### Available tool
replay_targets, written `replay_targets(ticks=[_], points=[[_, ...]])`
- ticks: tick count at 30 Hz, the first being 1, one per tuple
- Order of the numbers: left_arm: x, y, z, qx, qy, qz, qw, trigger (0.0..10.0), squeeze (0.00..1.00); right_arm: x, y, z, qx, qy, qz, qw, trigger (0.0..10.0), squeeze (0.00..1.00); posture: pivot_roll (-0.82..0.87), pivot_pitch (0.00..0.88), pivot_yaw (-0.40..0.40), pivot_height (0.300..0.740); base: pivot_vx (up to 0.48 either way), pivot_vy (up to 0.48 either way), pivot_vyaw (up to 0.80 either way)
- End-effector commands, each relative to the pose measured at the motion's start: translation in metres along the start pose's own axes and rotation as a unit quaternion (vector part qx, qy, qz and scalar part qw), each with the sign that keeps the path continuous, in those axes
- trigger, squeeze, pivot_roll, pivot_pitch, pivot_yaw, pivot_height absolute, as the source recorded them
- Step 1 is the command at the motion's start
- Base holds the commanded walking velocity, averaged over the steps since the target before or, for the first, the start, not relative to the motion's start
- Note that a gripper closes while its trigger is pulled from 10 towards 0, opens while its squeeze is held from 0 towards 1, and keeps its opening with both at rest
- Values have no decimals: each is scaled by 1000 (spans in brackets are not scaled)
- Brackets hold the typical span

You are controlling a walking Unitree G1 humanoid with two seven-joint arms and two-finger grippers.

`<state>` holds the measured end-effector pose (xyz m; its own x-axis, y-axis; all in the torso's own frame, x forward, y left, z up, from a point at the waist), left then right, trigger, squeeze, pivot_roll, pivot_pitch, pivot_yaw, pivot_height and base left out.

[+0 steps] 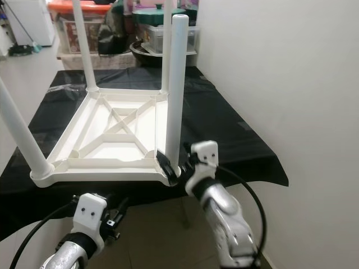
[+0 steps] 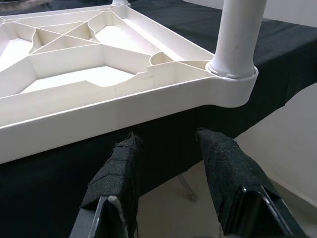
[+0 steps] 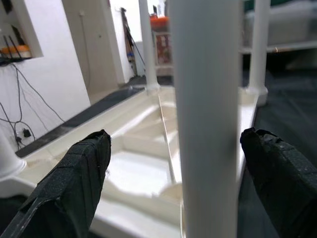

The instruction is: Building children table

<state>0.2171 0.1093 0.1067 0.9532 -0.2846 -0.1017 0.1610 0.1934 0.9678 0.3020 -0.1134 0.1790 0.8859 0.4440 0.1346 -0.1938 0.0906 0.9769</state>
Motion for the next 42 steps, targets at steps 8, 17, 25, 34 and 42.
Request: replay_targets(ticks=[8,17,25,34,42], points=[[0,0,1,1,0,-3,1000,10000,0,16,-7,4,-21,-17,-28,999,10000,0,93,28,-85,740,0,0,0],[-2,1,3,-1,-1,-1,1000,10000,0,58,-7,0,-41,-42,-66,996,0,0,102,47,-97,740,0,0,0],[-6,4,7,-3,-1,2,1000,10000,0,90,2,9,-50,-66,-57,995,0,0,106,74,-107,740,0,0,0],[-13,8,14,-10,-5,4,1000,10000,0,119,35,19,47,-62,14,997,0,0,121,123,-120,740,0,0,0],[-24,13,23,-17,-13,0,1000,10000,0,136,36,17,263,-65,-9,963,0,0,136,169,-123,740,0,0,0]])
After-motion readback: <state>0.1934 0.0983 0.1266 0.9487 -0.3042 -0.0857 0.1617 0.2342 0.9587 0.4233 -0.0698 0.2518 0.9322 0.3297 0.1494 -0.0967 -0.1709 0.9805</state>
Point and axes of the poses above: a point about 5 cm out from each wrist's last joint towards the gripper, its own x axis pointing out of the wrist towards the gripper, its own y axis along the axis of the wrist's last joint, z = x × y, the point moved 1 cm from there along x, pointing out of the wrist towards the gripper, and after that the axes turned 15 degrees about -x, right-handed, at the moved point
